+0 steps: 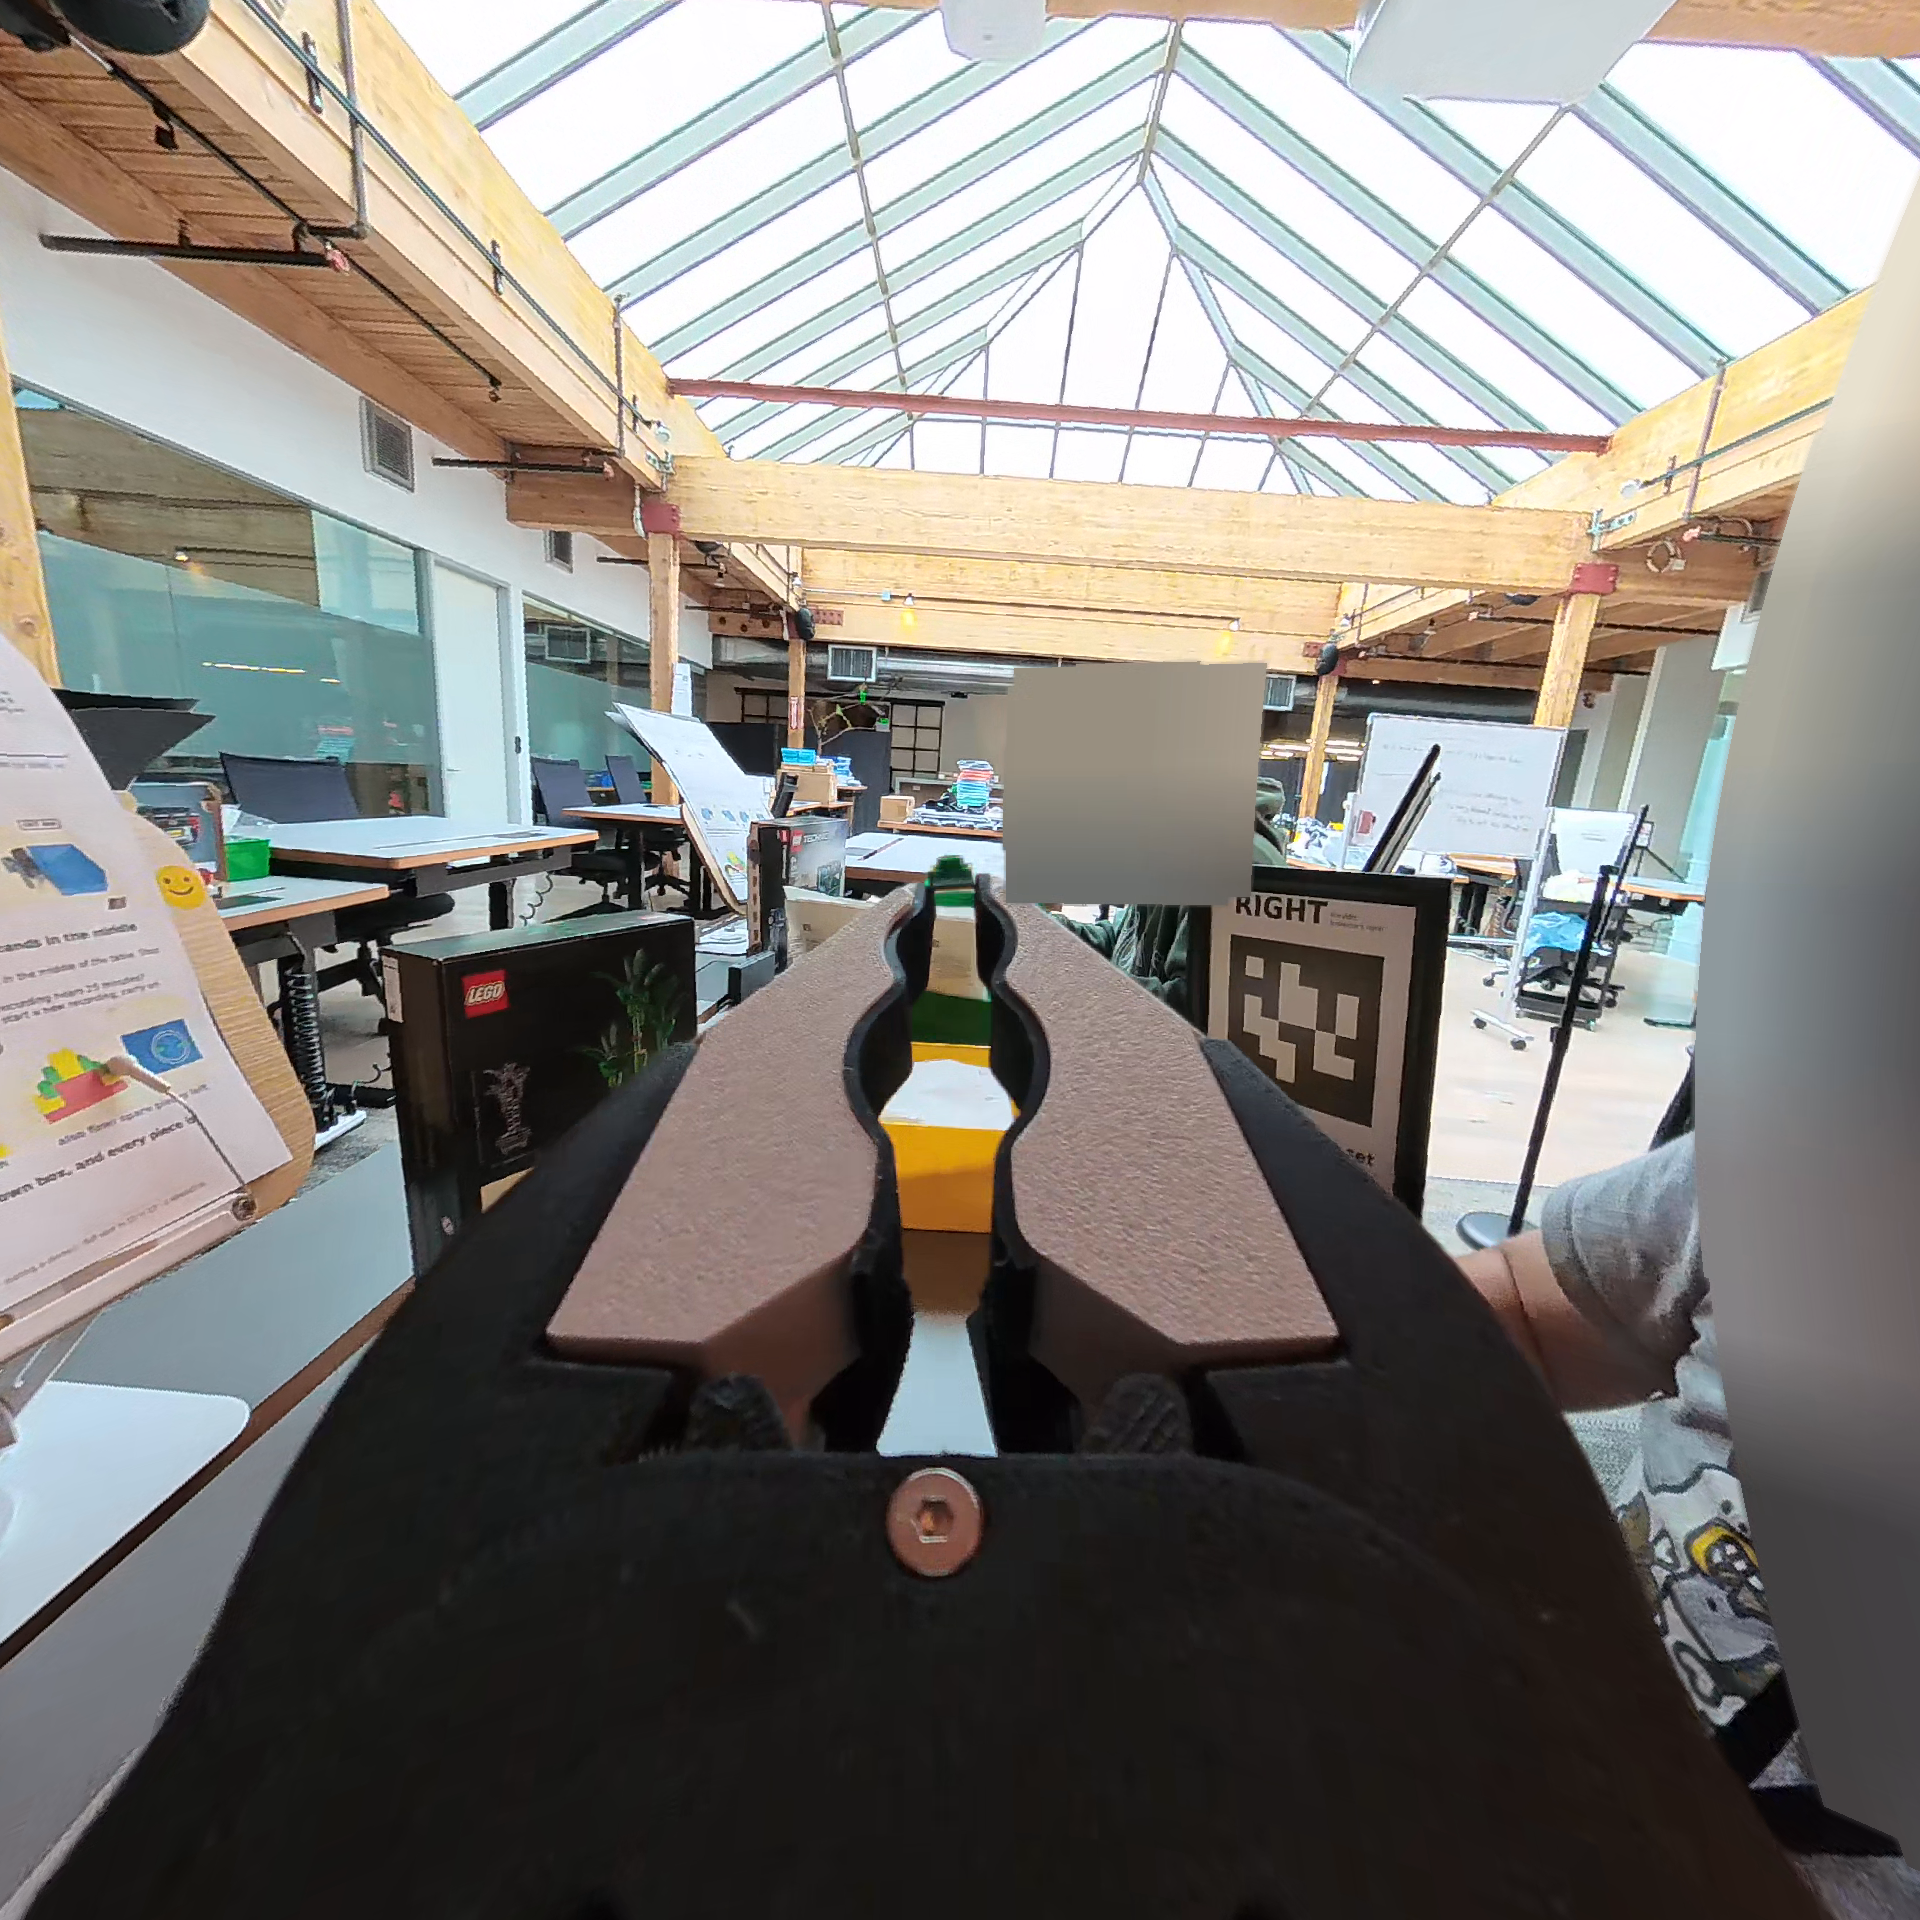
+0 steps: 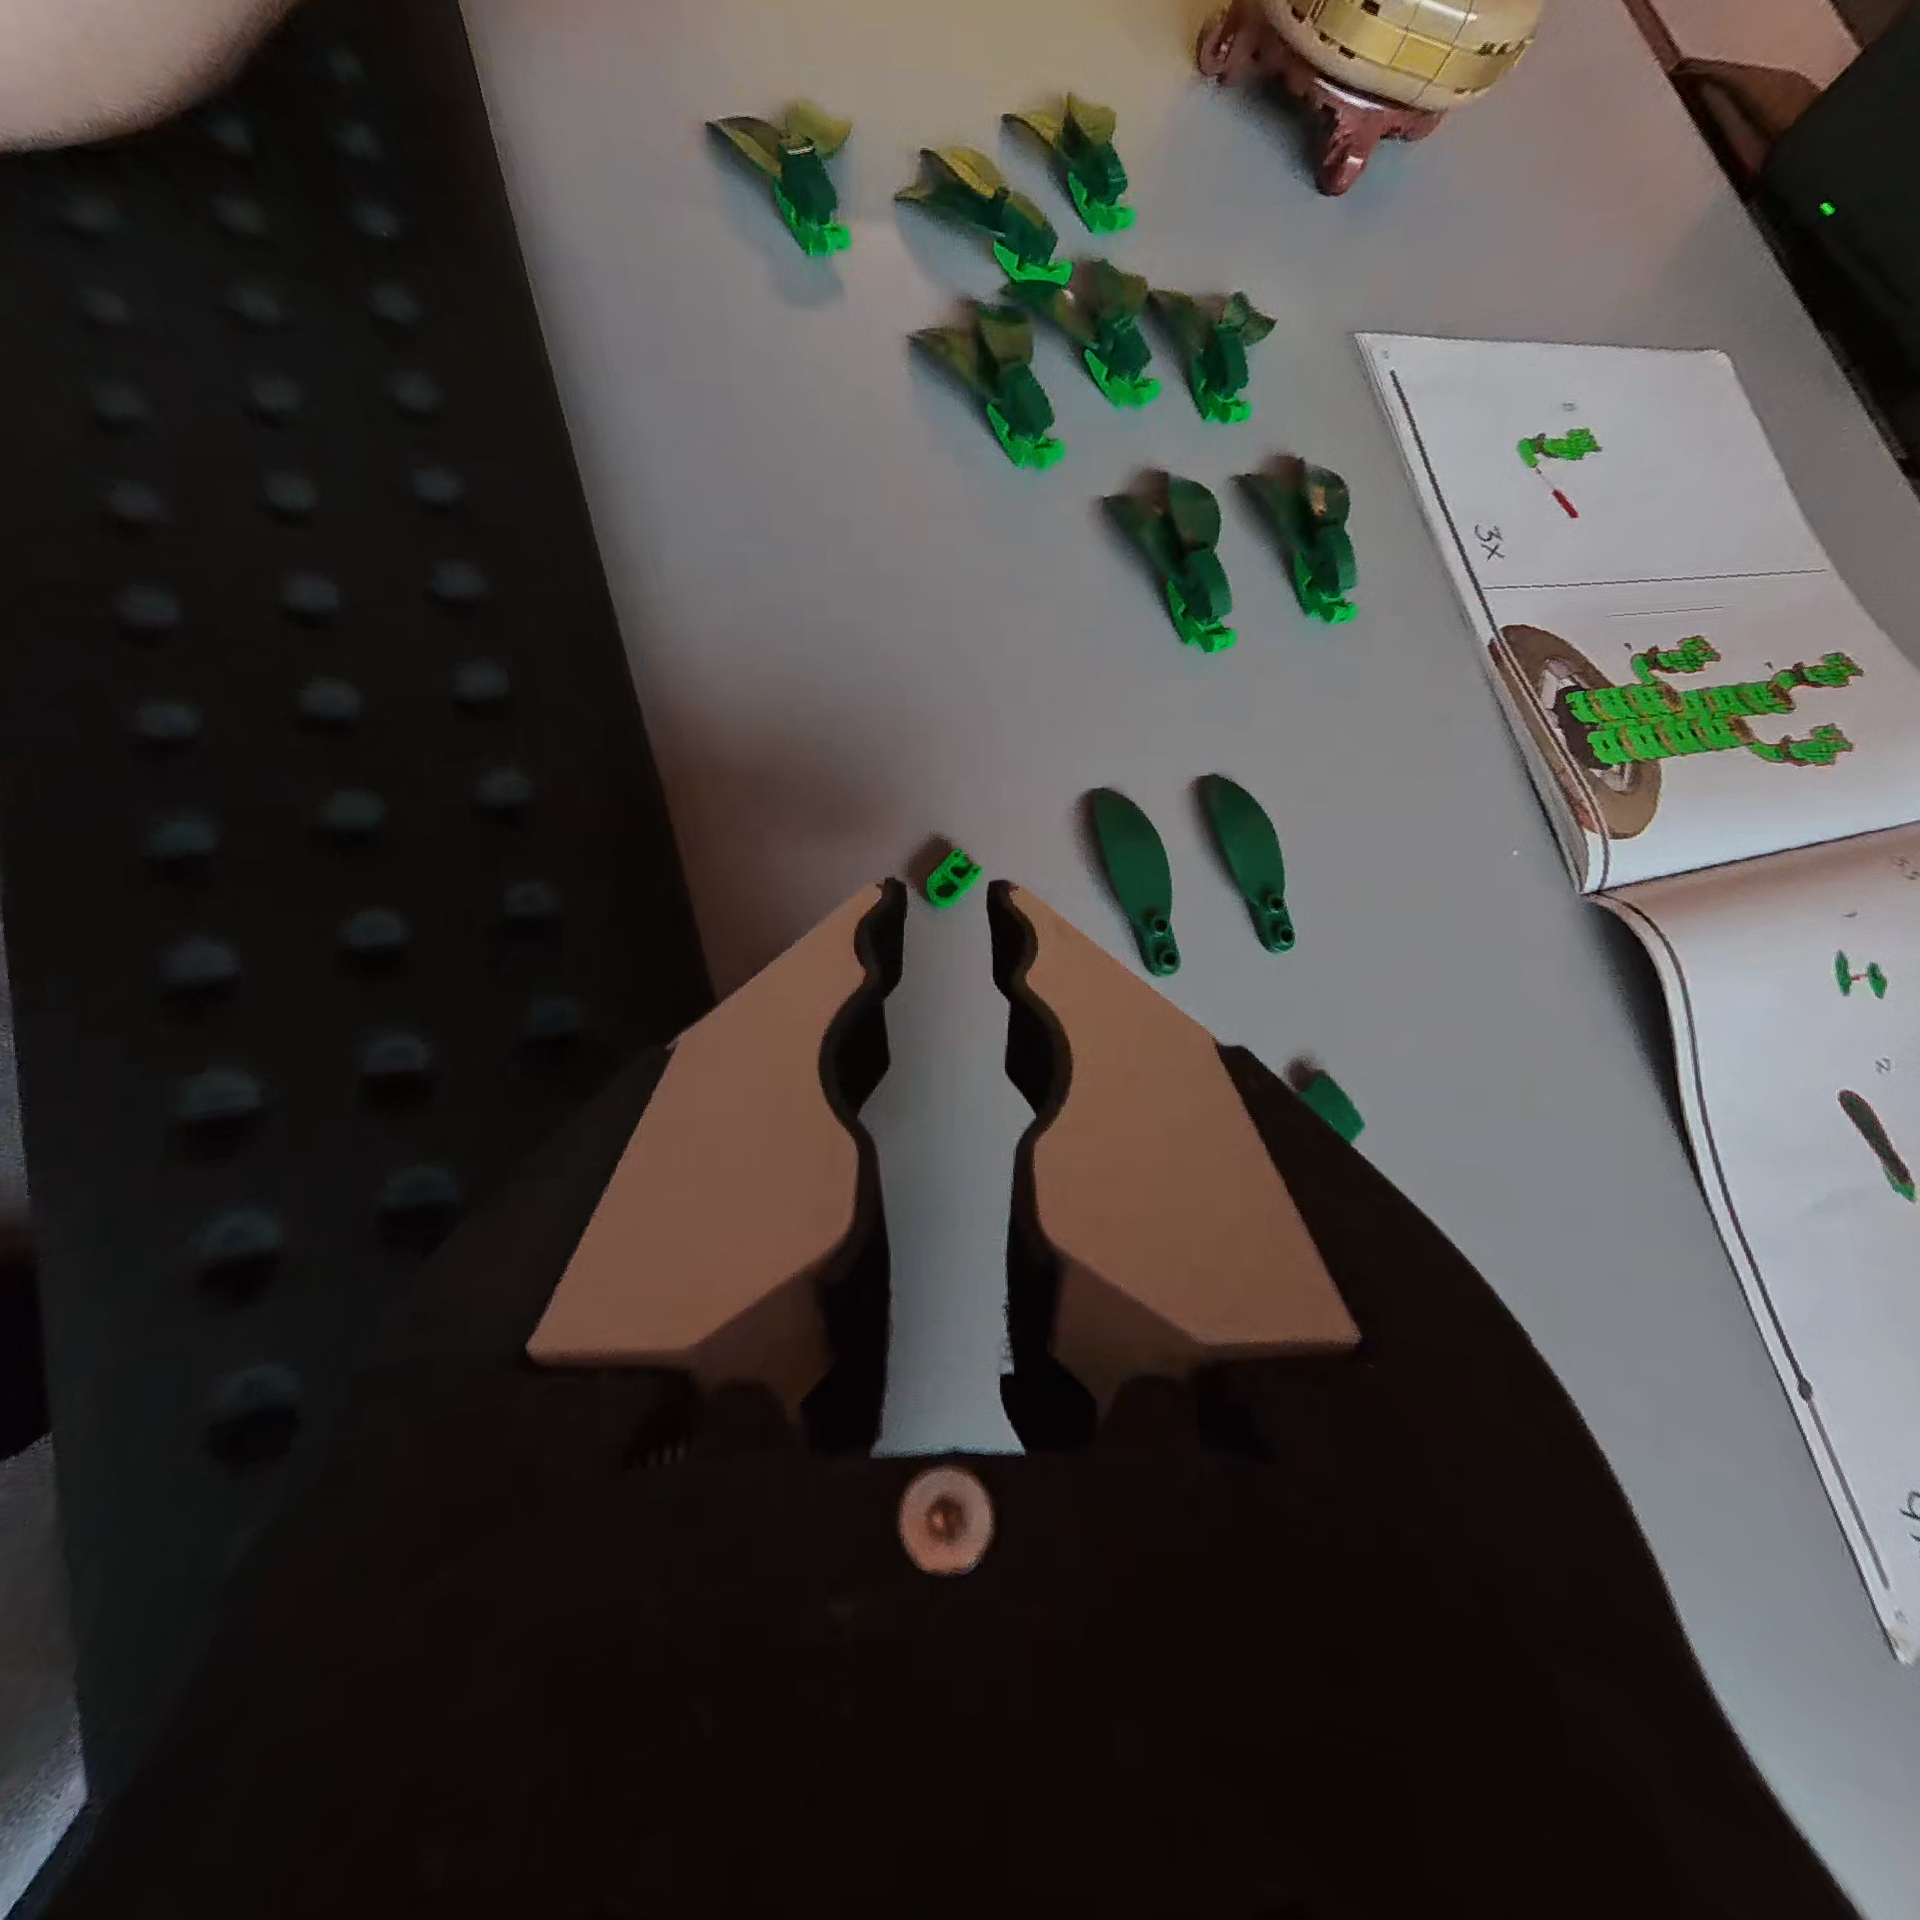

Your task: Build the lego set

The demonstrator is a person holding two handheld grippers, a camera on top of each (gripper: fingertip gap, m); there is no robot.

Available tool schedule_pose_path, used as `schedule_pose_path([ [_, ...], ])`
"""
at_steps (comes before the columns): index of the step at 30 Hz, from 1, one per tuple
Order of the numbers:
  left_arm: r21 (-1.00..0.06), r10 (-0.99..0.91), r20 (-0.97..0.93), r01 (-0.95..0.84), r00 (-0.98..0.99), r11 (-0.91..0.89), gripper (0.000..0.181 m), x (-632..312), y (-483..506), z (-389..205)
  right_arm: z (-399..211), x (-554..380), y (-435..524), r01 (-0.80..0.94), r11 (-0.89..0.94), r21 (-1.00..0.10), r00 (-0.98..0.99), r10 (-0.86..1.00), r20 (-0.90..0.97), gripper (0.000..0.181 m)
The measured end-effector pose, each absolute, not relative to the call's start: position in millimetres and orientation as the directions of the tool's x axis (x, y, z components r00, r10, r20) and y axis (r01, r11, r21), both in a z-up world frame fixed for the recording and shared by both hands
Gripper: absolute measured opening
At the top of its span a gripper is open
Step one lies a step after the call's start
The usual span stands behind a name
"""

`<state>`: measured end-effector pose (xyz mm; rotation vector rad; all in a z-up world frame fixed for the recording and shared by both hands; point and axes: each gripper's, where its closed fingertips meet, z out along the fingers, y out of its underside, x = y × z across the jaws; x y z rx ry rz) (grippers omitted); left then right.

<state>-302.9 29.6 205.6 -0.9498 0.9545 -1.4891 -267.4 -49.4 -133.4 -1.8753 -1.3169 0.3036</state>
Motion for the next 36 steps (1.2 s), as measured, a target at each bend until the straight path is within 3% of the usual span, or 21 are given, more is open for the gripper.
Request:
schedule_pose_path([
  [13, -0.916, -0.991, 0.042, 0.391, -0.130, -0.090, 0.005, -317, 19, 217, -131, -190, 0, 0.754, -0.205, -0.624, 0.501, 0.795, 0.343, 0.016],
  [22, -0.922, -0.989, 0.020, 0.380, -0.146, -0.075, 0.005, -317, 12, 218, -131, -181, 4, 0.742, -0.224, -0.632, 0.527, 0.778, 0.342, 0.016],
  [25, -0.927, -0.990, 0.023, 0.367, -0.142, -0.074, 0.005, -314, 12, 216, -131, -189, -3, 0.719, -0.262, -0.644, 0.544, 0.788, 0.287, 0.016],
  [30, -0.929, -0.990, 0.023, 0.362, -0.140, -0.073, 0.005, -313, 11, 216, -133, -250, -40, 0.601, -0.400, -0.692, 0.587, 0.808, 0.042, 0.023],
  [36, -0.932, -0.988, 0.016, 0.355, -0.151, -0.070, 0.005, -311, 7, 215, -154, -255, -43, 0.780, -0.277, -0.561, 0.467, 0.854, 0.228, 0.023],
])
